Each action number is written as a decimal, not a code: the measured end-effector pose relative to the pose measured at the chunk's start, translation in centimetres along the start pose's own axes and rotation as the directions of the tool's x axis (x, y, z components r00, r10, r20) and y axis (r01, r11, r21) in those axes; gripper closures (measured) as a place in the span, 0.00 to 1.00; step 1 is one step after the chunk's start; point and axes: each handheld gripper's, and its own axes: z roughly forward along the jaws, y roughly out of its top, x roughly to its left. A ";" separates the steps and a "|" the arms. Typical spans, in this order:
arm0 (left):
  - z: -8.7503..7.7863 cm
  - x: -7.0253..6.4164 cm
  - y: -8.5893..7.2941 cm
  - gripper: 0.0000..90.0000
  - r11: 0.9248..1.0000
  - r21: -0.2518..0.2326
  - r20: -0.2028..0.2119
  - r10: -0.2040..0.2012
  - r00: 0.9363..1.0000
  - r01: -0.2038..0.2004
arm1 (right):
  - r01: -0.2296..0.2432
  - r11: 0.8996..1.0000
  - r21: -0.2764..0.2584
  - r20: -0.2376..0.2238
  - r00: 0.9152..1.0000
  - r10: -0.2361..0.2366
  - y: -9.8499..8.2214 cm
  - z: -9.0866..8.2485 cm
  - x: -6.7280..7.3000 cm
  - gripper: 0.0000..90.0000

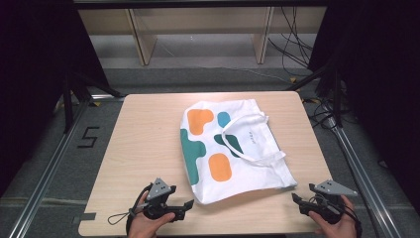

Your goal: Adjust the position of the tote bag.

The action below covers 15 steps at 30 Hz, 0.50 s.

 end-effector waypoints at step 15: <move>1.8 -1.7 1.4 0.58 0.996 -0.058 -0.016 0.069 0.997 -0.070 | 0.016 1.000 -0.006 -0.006 1.000 -0.016 0.1 0.2 0.2 0.30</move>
